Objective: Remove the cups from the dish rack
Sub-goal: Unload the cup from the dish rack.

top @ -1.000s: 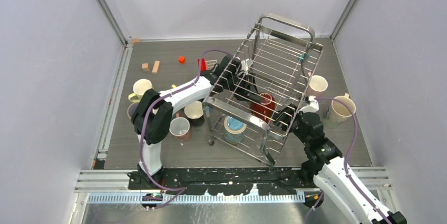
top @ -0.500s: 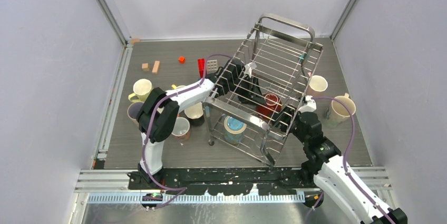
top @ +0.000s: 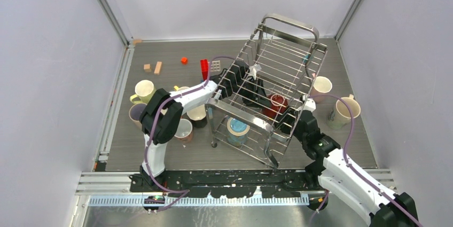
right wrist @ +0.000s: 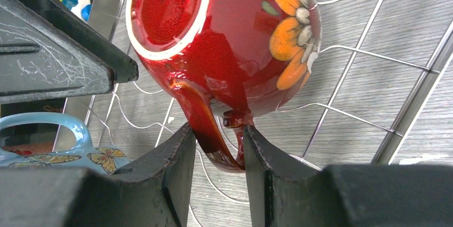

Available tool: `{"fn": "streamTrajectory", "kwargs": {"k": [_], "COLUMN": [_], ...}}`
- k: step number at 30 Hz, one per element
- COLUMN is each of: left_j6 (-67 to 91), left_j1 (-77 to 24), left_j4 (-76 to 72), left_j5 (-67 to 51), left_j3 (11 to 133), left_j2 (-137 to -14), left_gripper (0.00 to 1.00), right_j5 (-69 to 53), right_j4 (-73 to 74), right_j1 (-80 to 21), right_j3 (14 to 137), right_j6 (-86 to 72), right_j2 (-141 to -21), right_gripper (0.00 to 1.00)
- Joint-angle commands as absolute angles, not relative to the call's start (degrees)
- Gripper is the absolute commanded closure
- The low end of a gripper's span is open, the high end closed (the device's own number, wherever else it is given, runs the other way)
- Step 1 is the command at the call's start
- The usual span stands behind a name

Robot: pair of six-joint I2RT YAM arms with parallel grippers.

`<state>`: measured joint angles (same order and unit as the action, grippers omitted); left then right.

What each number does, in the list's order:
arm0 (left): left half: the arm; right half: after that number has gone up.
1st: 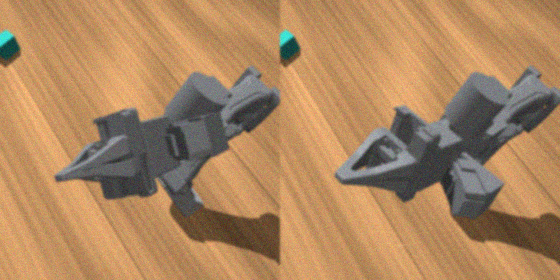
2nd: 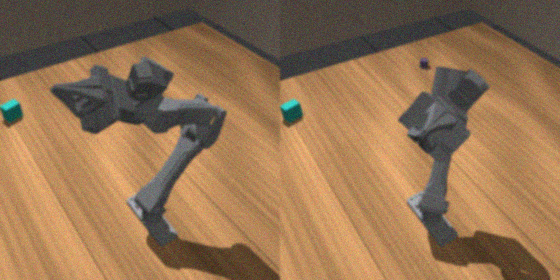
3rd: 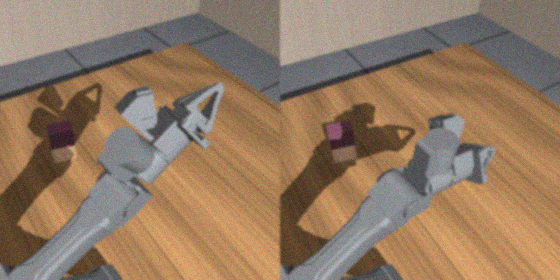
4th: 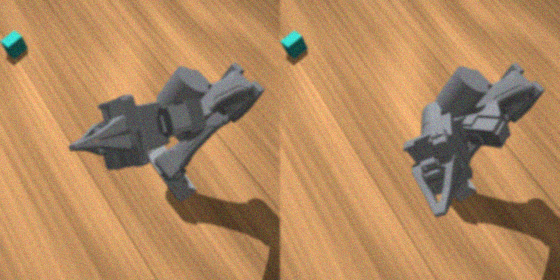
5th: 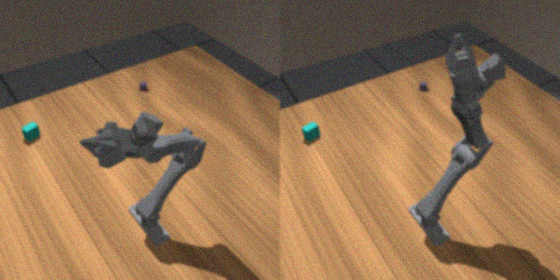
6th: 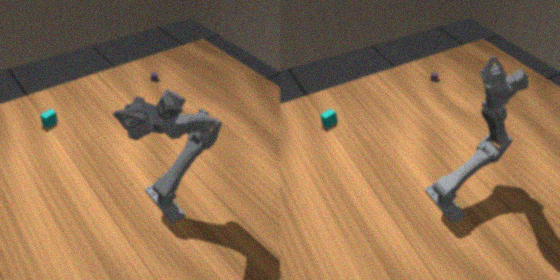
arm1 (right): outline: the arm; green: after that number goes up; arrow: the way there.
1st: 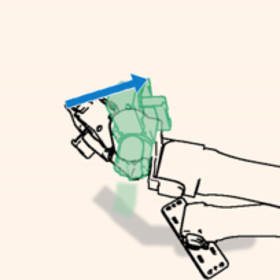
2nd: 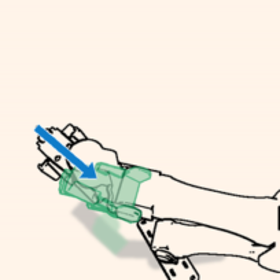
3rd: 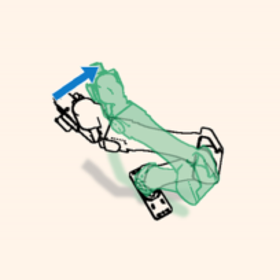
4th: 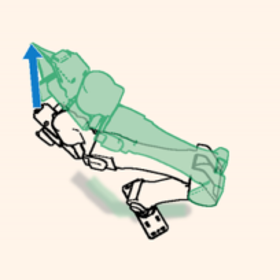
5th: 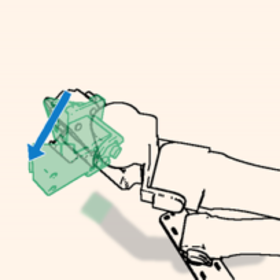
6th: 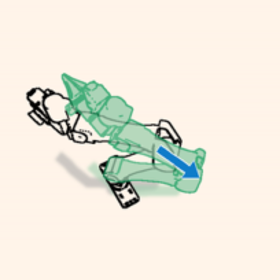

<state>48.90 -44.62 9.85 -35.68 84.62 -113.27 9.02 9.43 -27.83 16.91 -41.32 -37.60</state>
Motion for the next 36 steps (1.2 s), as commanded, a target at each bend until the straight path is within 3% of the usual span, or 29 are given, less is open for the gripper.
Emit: {"fn": "streamTrajectory", "kwargs": {"k": [1, 18, 31, 36], "left_j6": [48.9, 48.4, 50.3, 49.9], "left_j1": [-44.9, -42.5, -38.2, -38.1], "left_j4": [7.5, 7.6, 1.1, 0.9], "left_j5": [-36.9, -33.0, -32.8, -33.6], "left_j3": [86.8, 83.9, 76.4, 76.0], "left_j2": [-113.4, -108.2, -101.6, -101.6], "left_gripper": [0.60, 0.59, 0.58, 0.58], "right_j5": [16.6, 17.4, 13.5, 12.0], "right_j4": [12.9, 20.4, 11.6, 4.2], "right_j1": [-29.8, -30.3, -30.3, -30.3], "right_j3": [20.6, 26.2, 21.8, 17.5], "right_j6": [-42.1, -44.0, -47.5, -47.7], "right_j2": [-38.9, -32.8, -32.8, -34.4], "right_gripper": [0.61, 0.99, 0.99, 0.92]}}
